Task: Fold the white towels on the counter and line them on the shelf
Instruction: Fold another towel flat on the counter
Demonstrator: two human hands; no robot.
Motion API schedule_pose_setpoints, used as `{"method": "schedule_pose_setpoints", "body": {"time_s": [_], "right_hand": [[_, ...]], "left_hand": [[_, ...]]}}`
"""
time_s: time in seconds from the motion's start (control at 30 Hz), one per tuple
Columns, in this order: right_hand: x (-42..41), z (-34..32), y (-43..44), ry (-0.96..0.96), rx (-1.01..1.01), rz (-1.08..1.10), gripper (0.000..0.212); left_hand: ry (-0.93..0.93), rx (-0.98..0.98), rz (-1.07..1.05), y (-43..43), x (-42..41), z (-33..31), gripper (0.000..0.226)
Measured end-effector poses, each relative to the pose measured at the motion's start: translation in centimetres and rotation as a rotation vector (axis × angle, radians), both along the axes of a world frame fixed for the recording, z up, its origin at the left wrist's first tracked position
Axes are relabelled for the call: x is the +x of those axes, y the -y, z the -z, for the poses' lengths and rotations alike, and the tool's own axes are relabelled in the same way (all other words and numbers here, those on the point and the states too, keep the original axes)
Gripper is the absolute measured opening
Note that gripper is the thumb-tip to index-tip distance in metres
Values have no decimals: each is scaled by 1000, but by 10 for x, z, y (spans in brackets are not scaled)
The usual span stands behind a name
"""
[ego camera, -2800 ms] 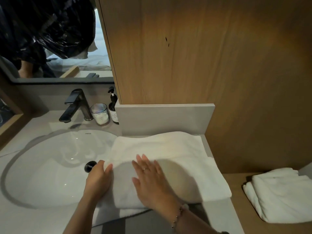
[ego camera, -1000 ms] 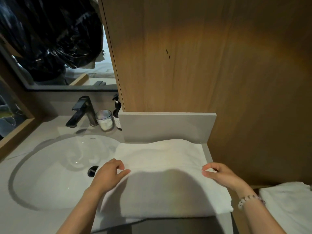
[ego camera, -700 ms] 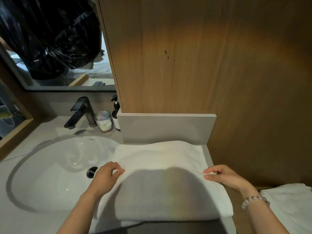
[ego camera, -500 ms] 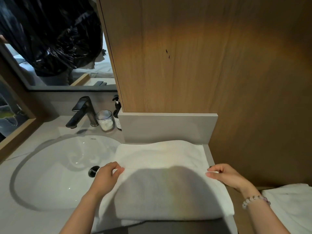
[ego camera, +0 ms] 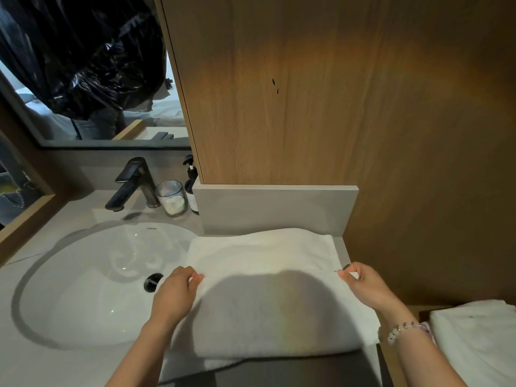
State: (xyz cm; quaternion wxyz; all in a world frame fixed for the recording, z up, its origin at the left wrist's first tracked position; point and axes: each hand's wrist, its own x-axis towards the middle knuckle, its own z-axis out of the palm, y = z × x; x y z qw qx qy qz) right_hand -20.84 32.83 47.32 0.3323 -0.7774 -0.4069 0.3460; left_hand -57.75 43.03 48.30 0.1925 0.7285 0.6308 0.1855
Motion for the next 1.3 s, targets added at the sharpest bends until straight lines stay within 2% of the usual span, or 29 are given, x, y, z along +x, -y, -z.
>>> {"method": "schedule_pose_setpoints", "body": {"time_s": [0.17, 0.27, 0.4, 0.47, 0.57, 0.63, 0.77, 0.9, 1.0, 1.1, 1.2, 1.3], "right_hand": [[-5, -6, -6, 58, 14, 77, 25], [0, -15, -15, 30, -33, 83, 24], [-4, -29, -45, 52, 52, 176, 13], [-5, -32, -61, 97, -16, 230, 15], [-4, -33, -75, 95, -249, 281, 20], [-8, -34, -79, 62, -315, 296, 16], [-8, -30, -86, -92, -328, 317, 28], [-5, -21, -88, -272, -339, 274, 23], [-7, -18, -89, -374, -300, 278, 17], [-12, -19, -88, -445, -274, 275, 17], [-12, -24, -82, -477, -186, 320, 6], [-7, -37, -68, -529, -59, 350, 6]], "left_hand": [[61, 6, -8, -4, -3, 5, 13], [125, -29, -56, -10, -5, 3, 13], [44, -115, -170, -36, -9, -2, 21], [74, -212, -198, -50, -8, -10, 32], [226, -376, -264, -60, 4, -22, 45], [366, -477, -321, -64, 13, -25, 54], [522, -539, -426, -67, 23, -21, 64], [607, -535, -487, -67, 25, -14, 49], [636, -512, -487, -64, 27, -16, 12], [641, -491, -468, -64, 25, -17, 26], [665, -462, -430, -63, 18, -20, 26], [672, -387, -369, -59, 10, -25, 26]]}}
